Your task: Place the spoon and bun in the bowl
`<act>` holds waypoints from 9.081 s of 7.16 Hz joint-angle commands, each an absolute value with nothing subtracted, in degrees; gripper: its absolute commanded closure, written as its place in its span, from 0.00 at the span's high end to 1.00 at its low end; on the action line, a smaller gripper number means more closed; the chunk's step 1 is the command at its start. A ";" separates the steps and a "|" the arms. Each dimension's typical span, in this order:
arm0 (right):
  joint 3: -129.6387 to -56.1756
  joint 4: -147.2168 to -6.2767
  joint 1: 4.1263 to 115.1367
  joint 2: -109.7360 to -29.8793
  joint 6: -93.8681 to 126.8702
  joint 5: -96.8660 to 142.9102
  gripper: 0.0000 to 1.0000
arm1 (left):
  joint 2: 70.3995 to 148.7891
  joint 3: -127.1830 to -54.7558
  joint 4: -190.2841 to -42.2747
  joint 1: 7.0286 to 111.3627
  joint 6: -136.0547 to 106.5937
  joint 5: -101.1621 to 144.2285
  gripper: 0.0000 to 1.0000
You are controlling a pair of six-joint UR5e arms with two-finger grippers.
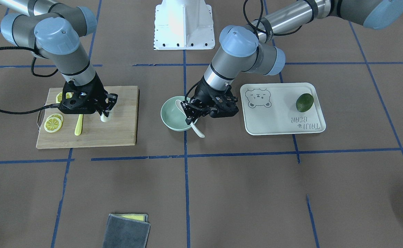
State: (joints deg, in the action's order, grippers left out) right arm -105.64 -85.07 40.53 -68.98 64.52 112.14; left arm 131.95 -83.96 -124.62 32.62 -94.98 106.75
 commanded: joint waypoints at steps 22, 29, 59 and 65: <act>-90.97 -77.34 31.82 -46.93 74.79 107.93 1.00 | 101.61 -109.08 -92.20 73.81 -16.72 117.07 1.00; -107.45 -90.42 39.16 -57.26 62.11 111.94 1.00 | 95.29 -93.97 -87.56 90.17 10.96 129.28 1.00; -90.44 -88.59 93.52 -92.72 -1.49 133.86 1.00 | 90.62 -94.48 -89.30 89.91 -0.62 137.11 1.00; -90.53 -88.59 93.52 -92.64 -1.41 133.95 1.00 | 90.62 -94.39 -89.38 89.91 -0.44 137.11 1.00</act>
